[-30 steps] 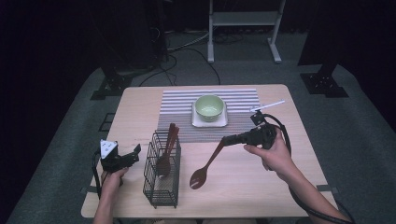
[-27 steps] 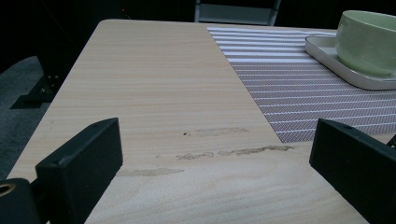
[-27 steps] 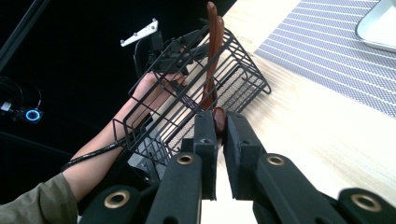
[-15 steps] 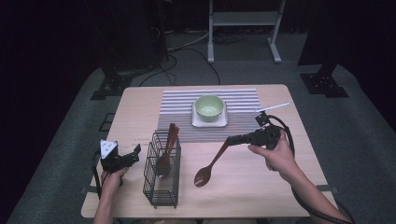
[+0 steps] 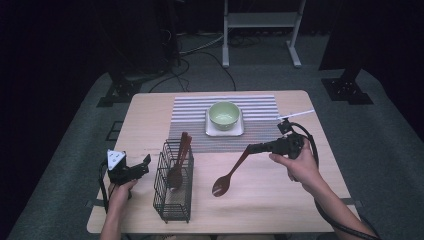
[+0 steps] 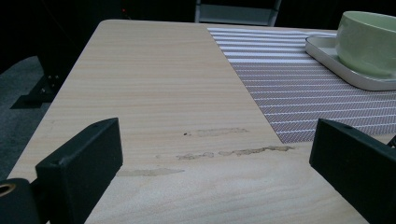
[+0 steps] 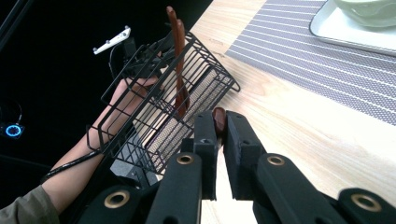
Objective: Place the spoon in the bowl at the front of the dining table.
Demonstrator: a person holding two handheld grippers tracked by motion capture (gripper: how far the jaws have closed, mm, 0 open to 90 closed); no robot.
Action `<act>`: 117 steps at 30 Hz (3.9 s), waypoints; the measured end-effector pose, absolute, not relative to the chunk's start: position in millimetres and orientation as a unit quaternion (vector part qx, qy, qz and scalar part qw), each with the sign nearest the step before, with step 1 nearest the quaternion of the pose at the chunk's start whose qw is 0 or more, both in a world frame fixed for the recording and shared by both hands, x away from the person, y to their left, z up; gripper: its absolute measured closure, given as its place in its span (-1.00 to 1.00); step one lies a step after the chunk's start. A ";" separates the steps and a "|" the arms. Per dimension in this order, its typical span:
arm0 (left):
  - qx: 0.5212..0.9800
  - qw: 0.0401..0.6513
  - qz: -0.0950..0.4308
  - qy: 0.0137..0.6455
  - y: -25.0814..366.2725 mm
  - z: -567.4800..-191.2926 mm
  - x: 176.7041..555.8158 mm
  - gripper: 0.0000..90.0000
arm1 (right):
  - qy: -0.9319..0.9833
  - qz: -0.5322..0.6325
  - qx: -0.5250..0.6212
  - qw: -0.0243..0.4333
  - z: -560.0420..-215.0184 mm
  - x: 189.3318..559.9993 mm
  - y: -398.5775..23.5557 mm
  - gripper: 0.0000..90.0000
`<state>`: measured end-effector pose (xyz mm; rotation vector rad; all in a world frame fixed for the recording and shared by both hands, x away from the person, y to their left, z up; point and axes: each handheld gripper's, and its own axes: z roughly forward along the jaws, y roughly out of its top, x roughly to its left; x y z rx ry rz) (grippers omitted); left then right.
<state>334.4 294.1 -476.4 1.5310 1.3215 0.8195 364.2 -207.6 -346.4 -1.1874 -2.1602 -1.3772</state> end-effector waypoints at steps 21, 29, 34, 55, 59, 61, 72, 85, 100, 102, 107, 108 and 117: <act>0.623 0.461 0.332 0.538 294.4 -476.3 334.2 -0.96 | -0.731 -0.491 -0.450 0.151 -353.2 383.7 -222.2 0.84; 0.623 0.462 0.332 0.537 294.4 -476.3 334.2 -0.96 | -0.727 -0.492 -0.454 0.151 -353.6 389.7 -219.9 0.84; 0.623 0.461 0.332 0.538 294.7 -476.2 334.1 -0.96 | -0.726 -0.493 -0.455 0.150 -352.5 392.4 -218.9 0.84; 0.623 0.461 0.333 0.537 294.3 -476.3 334.1 -0.96 | -0.723 -0.491 -0.466 0.139 -349.5 404.7 -217.4 0.84; 0.623 0.461 0.332 0.537 294.5 -476.2 334.0 -0.96 | -0.722 -0.491 -0.467 0.139 -348.8 406.3 -216.6 0.84; 0.623 0.462 0.333 0.537 294.4 -476.3 334.1 -0.96 | -0.723 -0.490 -0.467 0.139 -348.5 406.7 -215.8 0.84; 0.623 0.462 0.332 0.537 294.5 -476.2 334.0 -0.96 | -0.720 -0.491 -0.472 0.132 -348.1 412.5 -215.9 0.84; 0.622 0.462 0.333 0.537 294.6 -476.2 333.9 -0.96 | -0.718 -0.488 -0.479 0.129 -349.1 419.2 -215.6 0.84; 0.622 0.463 0.332 0.537 294.7 -476.2 333.9 -0.96 | -0.715 -0.488 -0.486 0.118 -346.9 428.3 -216.2 0.84; 0.622 0.463 0.333 0.537 294.7 -476.2 333.9 -0.96 | -0.713 -0.490 -0.488 0.115 -346.5 430.2 -217.5 0.84; 0.623 0.462 0.334 0.536 294.7 -476.3 333.9 -0.96 | -0.708 -0.491 -0.496 0.111 -346.5 435.1 -220.7 0.84; 0.623 0.462 0.334 0.536 294.6 -476.2 333.9 -0.96 | -0.707 -0.491 -0.497 0.111 -346.5 436.0 -221.2 0.84; 0.623 0.462 0.333 0.536 294.7 -476.2 333.8 -0.96 | -0.698 -0.491 -0.510 0.109 -347.6 444.7 -225.9 0.84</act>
